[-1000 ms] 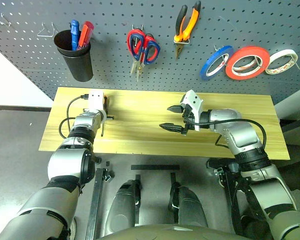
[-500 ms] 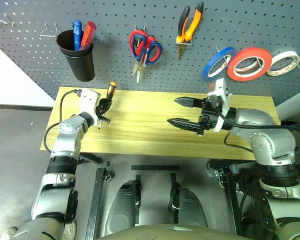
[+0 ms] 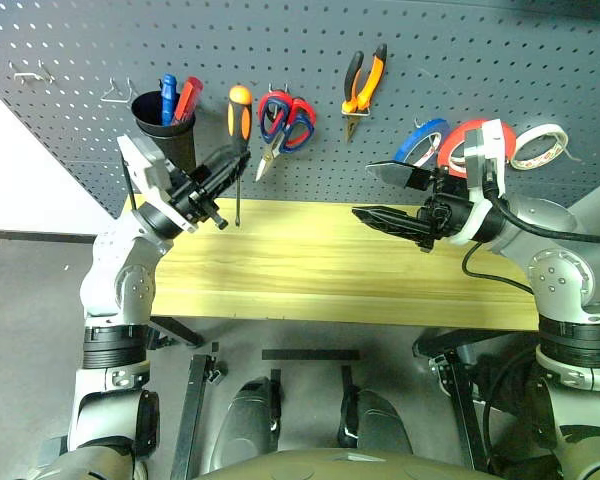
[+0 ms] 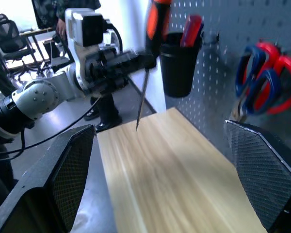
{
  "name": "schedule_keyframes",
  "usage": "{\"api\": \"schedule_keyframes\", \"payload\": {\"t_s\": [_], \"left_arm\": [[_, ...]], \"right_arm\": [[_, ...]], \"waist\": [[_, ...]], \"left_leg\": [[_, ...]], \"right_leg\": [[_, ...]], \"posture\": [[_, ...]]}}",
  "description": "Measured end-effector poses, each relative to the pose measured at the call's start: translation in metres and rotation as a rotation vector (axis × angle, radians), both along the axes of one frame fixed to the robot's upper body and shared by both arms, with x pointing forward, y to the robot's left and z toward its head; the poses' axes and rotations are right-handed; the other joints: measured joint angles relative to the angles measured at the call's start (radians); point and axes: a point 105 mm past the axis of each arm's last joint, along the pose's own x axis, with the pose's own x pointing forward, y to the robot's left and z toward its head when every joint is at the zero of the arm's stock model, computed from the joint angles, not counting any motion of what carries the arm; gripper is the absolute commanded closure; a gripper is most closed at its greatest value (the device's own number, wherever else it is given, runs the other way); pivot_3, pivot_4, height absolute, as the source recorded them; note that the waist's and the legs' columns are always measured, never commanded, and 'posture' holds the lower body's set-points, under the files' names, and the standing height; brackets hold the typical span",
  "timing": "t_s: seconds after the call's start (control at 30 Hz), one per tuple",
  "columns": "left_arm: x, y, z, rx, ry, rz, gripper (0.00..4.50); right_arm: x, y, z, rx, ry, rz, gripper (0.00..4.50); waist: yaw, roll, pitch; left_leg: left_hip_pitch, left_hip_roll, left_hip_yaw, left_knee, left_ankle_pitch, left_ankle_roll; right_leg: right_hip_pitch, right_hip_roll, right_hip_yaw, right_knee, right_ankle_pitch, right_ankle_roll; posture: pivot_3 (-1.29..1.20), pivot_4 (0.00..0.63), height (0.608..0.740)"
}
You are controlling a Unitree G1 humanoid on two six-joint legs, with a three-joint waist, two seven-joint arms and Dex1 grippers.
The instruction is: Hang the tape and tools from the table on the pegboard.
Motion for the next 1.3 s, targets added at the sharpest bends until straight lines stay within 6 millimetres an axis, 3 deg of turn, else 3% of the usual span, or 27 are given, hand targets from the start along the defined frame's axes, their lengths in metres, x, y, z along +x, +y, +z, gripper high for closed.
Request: {"api": "schedule_keyframes", "payload": {"t_s": [0.3, 0.47, 0.67, 0.8, 0.93, 1.27, 1.3], "left_arm": [[0.002, 0.025, 0.053, -0.128, -0.22, 0.108, 3.99], [0.014, 0.035, 0.057, -0.166, -0.198, 0.157, 3.99], [0.034, 0.048, 0.084, -0.164, -0.287, 0.289, 3.99], [0.051, 0.057, 0.082, -0.138, -0.281, 0.395, 3.99], [0.067, 0.074, 0.068, -0.1, -0.226, 0.514, 3.99], [0.085, 0.088, 0.046, 0.0, -0.177, 0.659, 3.99], [0.087, 0.089, 0.043, 0.011, -0.167, 0.672, 3.64]], "right_arm": [[-0.006, 0.007, 0.046, 0.062, -0.133, 0.056, 0.0], [-0.002, 0.005, 0.054, 0.078, -0.152, 0.04, 0.0], [0.004, 0.004, 0.063, 0.097, -0.181, 0.018, 0.0], [0.006, 0.003, 0.062, 0.1, -0.174, 0.004, 0.0], [0.007, 0.002, 0.058, 0.097, -0.159, -0.006, 0.0], [0.009, -0.006, 0.048, 0.069, -0.131, -0.051, 0.0], [0.009, -0.006, 0.048, 0.066, -0.134, -0.051, 0.0]], "waist": [[0.003, -0.004, -0.025], [0.004, -0.004, -0.03], [0.003, -0.004, -0.031], [0.001, -0.004, -0.031], [-0.001, -0.004, -0.031], [-0.003, -0.004, -0.031], [-0.003, -0.004, -0.031]], "left_leg": [[0.0, 0.0, -0.001, 0.001, 0.0, 0.0], [0.001, 0.0, -0.002, 0.002, 0.0, 0.0], [0.001, 0.0, -0.002, 0.001, 0.0, 0.0], [0.001, 0.0, -0.002, 0.001, 0.0, 0.0], [0.001, 0.0, -0.002, 0.001, 0.0, 0.0], [0.001, 0.0, -0.002, 0.001, 0.0, 0.0], [0.001, 0.0, -0.002, 0.001, 0.0, 0.0]], "right_leg": [[0.002, 0.001, 0.0, -0.001, 0.0, -0.001], [0.003, 0.001, 0.0, 0.0, 0.0, -0.001], [0.003, 0.002, 0.0, -0.001, 0.0, -0.001], [0.003, 0.002, 0.0, -0.001, 0.0, -0.001], [0.003, 0.002, 0.0, -0.001, 0.0, -0.001], [0.003, 0.002, 0.0, 0.0, 0.0, -0.001], [0.003, 0.002, 0.0, 0.0, 0.0, -0.001]], "posture": [[0.22, 0.077, 0.711], [0.23, 0.073, 0.711], [0.22, 0.08, 0.711], [0.21, 0.088, 0.711], [0.2, 0.091, 0.711], [0.19, 0.101, 0.711], [0.19, 0.101, 0.711]]}}
